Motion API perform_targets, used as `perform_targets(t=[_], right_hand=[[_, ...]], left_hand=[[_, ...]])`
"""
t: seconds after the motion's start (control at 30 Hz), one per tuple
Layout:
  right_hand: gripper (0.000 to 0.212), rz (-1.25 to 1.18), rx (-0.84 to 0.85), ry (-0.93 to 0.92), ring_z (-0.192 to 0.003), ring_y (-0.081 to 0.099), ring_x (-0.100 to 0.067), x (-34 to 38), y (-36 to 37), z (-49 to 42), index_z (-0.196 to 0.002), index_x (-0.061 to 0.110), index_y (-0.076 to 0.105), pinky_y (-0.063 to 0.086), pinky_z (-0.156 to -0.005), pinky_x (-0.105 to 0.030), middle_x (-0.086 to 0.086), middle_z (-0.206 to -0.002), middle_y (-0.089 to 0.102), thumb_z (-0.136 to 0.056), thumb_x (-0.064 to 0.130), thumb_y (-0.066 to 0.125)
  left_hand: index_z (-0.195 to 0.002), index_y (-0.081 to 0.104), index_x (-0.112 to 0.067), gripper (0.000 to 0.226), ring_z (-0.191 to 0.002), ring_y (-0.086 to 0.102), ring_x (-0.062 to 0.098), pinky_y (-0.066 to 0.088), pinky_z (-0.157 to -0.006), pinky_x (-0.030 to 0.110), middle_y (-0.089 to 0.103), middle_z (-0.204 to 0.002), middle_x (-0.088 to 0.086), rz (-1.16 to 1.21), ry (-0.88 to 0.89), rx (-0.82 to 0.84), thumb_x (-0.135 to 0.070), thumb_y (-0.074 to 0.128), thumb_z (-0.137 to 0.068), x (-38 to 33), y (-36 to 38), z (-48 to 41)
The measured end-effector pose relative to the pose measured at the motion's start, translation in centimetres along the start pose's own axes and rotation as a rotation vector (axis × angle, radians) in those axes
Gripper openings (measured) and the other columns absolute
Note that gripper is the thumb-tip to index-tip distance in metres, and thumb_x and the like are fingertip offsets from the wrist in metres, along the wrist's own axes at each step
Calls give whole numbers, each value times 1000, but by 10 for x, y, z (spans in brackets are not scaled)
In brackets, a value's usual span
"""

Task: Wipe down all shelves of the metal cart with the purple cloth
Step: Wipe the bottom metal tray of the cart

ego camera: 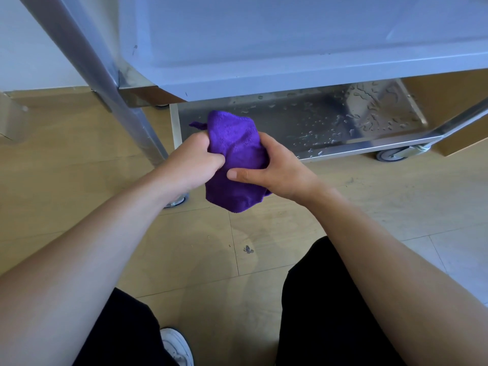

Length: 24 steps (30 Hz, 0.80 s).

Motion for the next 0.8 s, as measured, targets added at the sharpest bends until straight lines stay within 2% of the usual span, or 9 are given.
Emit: perform_targets(t=[0.17, 0.3, 0.4, 0.5, 0.53, 0.6, 0.67, 0.73, 0.8], right_hand=[[72, 50, -51, -14, -99, 66, -10, 1, -8, 5, -138, 36, 45, 58, -81, -28, 4, -114, 66, -76, 36, 81], [52, 110, -84, -91, -86, 64, -6, 8, -7, 5, -131, 33, 54, 55, -75, -18, 4, -103, 65, -84, 29, 75], [54, 127, -67, -72, -93, 63, 3, 7, -9, 4, -130, 25, 59, 52, -76, -11, 12, -113, 65, -80, 27, 79], [74, 193, -5, -2, -95, 64, 1, 2, -9, 4, -132, 24, 54, 54, -78, -14, 11, -111, 64, -67, 31, 88], [77, 247, 1, 10, -93, 64, -1, 1, -10, 4, -132, 25, 54, 54, -77, -15, 11, -109, 64, -64, 31, 90], [65, 326, -36, 21, -80, 64, -2, 0, -13, 3, -121, 26, 60, 53, -63, -17, 9, -97, 66, -64, 30, 89], [39, 356, -86, 15, -58, 59, 0, -1, -18, 1, -100, 23, 66, 45, -48, -16, 9, -76, 65, -67, 30, 87], [27, 366, -110, 12, -49, 50, -1, -3, -20, -1, -81, 20, 66, 40, -45, -14, 9, -63, 59, -68, 33, 86], [29, 389, -106, 0, -51, 46, -2, -5, -19, 0, -74, 17, 63, 38, -46, -15, 8, -64, 54, -68, 35, 85]], left_hand=[[-84, 46, -13, 8, -66, 50, 24, 35, -61, 34, 50, -72, 5, -178, -103, -103, -12, 53, -81, 11, -9, -2], [-100, 43, -11, 21, -71, 54, 25, 37, -61, 36, 52, -80, 5, -247, -118, -107, -21, 54, -85, 7, -8, -1], [-111, 41, -10, 29, -72, 56, 26, 38, -61, 36, 52, -83, 7, -229, -104, -103, -21, 53, -87, 6, -8, -2], [-139, 25, -13, 59, -68, 55, 22, 41, -62, 34, 53, -81, 2, -176, -100, -89, -21, 54, -88, 9, -9, -5], [-146, 16, -22, 72, -68, 56, 21, 44, -64, 35, 56, -83, 1, -153, -97, -63, -23, 56, -86, 10, -9, -5], [-149, -1, -42, 98, -66, 58, 21, 52, -71, 42, 65, -105, 3, -90, -67, 20, -23, 62, -77, 10, -7, -4], [-147, -7, -49, 113, -63, 58, 18, 52, -69, 42, 61, -123, 10, -63, -13, 127, -13, 68, -72, 10, -2, -3], [-152, 4, -40, 114, -78, 64, 16, 55, -79, 44, 59, -120, 1, -151, 20, 191, -7, 75, -68, 11, 3, -3], [-146, 36, -27, 92, -96, 65, 16, 54, -90, 41, 61, -120, -3, -244, 30, 187, -9, 81, -68, 13, 3, -4]])
Point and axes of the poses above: each hand's wrist, its own z-axis away from the middle knuckle, its own y-axis out of the palm, x = y × z, the point moved 4 cm from there along -z, towards the middle knuckle
